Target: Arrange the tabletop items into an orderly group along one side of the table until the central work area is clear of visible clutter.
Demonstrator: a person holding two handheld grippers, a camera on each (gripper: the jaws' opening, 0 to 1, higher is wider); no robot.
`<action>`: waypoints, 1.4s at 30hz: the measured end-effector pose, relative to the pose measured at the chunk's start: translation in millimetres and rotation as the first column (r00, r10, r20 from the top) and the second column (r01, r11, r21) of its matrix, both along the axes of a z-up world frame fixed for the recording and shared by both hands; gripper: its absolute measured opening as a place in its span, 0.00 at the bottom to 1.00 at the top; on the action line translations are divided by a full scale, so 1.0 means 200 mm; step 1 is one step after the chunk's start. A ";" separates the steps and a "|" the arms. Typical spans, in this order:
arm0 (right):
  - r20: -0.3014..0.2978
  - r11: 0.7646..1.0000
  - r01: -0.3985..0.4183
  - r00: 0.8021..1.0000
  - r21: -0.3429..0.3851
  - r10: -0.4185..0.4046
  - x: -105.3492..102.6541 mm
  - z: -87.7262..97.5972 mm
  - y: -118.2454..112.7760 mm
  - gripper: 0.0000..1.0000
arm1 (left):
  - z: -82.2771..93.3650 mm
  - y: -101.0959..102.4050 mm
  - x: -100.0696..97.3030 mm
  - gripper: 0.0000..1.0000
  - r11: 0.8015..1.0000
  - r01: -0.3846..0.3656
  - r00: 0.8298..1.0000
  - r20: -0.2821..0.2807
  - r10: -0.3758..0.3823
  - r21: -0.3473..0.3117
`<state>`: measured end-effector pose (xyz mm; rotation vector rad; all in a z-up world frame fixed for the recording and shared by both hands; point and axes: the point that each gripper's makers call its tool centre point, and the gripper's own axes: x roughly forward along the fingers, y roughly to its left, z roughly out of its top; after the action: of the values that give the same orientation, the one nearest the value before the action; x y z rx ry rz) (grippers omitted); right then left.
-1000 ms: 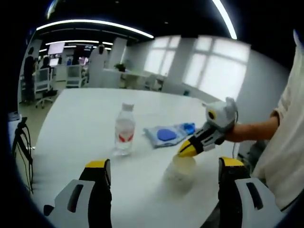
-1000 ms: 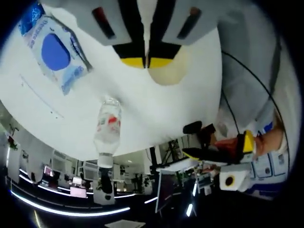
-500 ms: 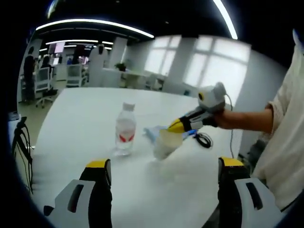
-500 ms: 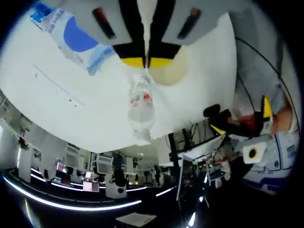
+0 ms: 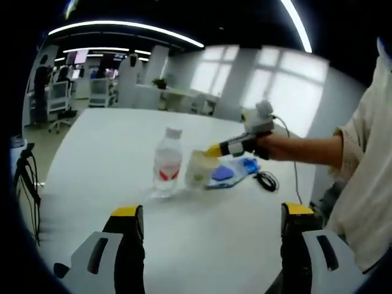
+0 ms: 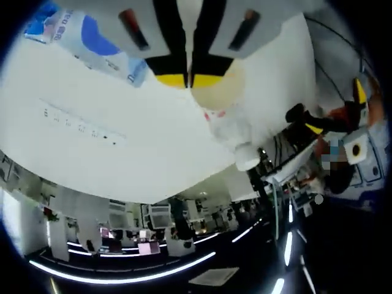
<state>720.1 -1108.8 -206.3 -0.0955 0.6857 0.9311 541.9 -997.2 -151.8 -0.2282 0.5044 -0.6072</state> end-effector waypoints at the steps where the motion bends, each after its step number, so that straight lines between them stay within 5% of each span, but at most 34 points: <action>1: -0.001 1.000 0.000 1.000 -0.003 -0.001 0.01 -0.01 0.00 0.00 | 0.00 0.00 0.00 0.90 1.000 -0.001 1.000 -0.001 0.001 -0.001; 18: -0.050 0.998 -0.028 0.998 -0.059 0.025 0.08 -0.15 0.04 0.00 | -0.06 -0.03 0.06 0.90 1.000 0.010 1.000 -0.021 -0.010 -0.015; 24: -0.028 0.997 -0.015 1.000 -0.078 0.013 0.11 -0.15 0.02 0.15 | -0.08 -0.04 0.06 0.90 1.000 0.014 1.000 -0.027 -0.014 -0.014; 42: -0.004 0.999 0.037 0.999 -0.023 -0.037 0.10 -0.04 -0.04 0.30 | -0.04 -0.05 0.06 0.91 1.000 0.019 1.000 -0.011 -0.019 -0.018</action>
<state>740.9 -1117.6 -214.7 -0.1005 0.7002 0.8881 553.5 -1008.0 -159.6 -0.2439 0.5125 -0.6298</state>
